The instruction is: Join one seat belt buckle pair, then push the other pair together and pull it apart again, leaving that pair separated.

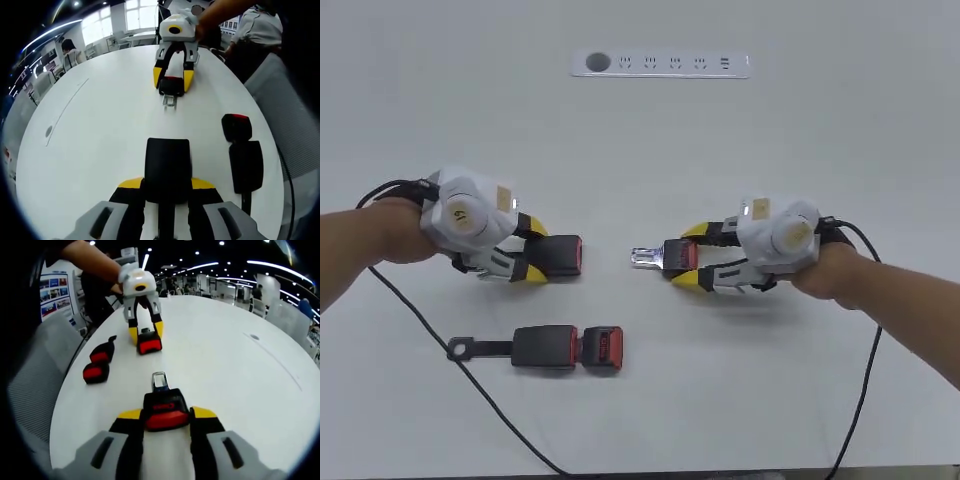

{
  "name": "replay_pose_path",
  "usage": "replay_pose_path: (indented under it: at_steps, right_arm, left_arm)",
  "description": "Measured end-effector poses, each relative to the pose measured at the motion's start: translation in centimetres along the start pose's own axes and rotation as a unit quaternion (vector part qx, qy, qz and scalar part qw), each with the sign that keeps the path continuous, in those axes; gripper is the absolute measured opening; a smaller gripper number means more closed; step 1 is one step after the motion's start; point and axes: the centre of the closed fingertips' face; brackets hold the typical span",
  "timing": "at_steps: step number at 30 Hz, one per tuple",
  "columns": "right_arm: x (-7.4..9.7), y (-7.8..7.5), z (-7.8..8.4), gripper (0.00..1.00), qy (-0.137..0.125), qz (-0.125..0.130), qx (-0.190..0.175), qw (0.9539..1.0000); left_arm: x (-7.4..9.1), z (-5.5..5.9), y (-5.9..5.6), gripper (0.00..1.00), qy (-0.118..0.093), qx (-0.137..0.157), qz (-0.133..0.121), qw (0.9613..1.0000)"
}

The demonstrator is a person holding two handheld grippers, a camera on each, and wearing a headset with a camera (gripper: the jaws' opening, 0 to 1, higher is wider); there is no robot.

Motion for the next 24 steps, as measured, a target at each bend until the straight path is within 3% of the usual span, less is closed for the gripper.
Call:
replay_pose_path:
  at_steps: [24]
  right_arm:
    - [3.0,-0.7,2.0,0.36,0.011,0.014,-0.007,0.9998]
  left_arm:
    - [0.1,-0.1,0.0,0.34,0.004,0.002,0.001,1.0000]
Point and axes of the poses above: the centre of the closed fingertips' face, and the gripper's own axes: x roughly backward along the fingers, y roughly to its left, z roughly out of its underside, and after that the axes turned 14 degrees about -x, right-handed
